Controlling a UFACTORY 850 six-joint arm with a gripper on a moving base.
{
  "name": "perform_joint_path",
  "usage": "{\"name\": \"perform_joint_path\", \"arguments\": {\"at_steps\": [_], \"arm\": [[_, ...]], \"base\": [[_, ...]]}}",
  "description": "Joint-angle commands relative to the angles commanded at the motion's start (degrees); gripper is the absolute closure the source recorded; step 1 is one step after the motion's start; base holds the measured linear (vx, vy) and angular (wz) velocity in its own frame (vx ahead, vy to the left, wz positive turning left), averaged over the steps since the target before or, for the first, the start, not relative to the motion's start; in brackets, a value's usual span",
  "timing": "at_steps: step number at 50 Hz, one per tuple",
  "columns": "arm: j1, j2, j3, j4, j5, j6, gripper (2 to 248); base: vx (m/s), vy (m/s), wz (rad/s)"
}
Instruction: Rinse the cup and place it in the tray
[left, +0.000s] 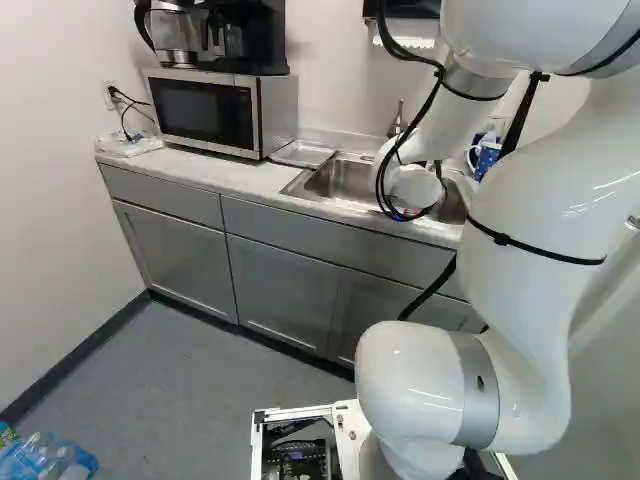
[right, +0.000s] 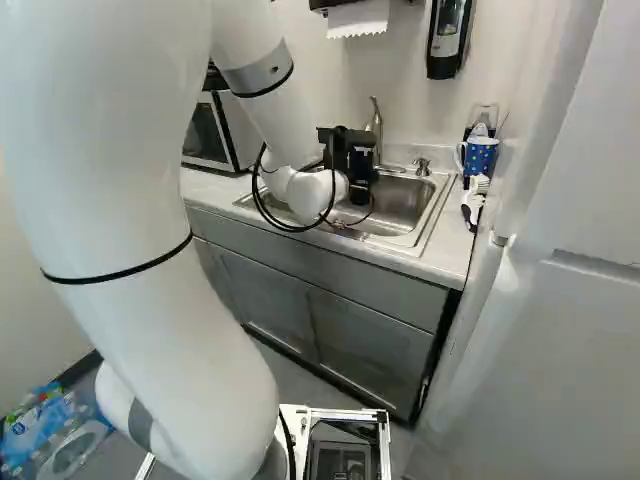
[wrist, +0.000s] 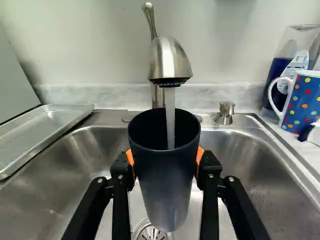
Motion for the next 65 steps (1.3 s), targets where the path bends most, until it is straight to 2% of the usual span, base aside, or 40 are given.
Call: {"name": "perform_joint_path", "arguments": {"at_steps": [65], "arm": [[0.0, 0.0, 0.0, 0.0, 0.0, 0.0, 125]], "base": [[0.0, 0.0, 0.0]]}}
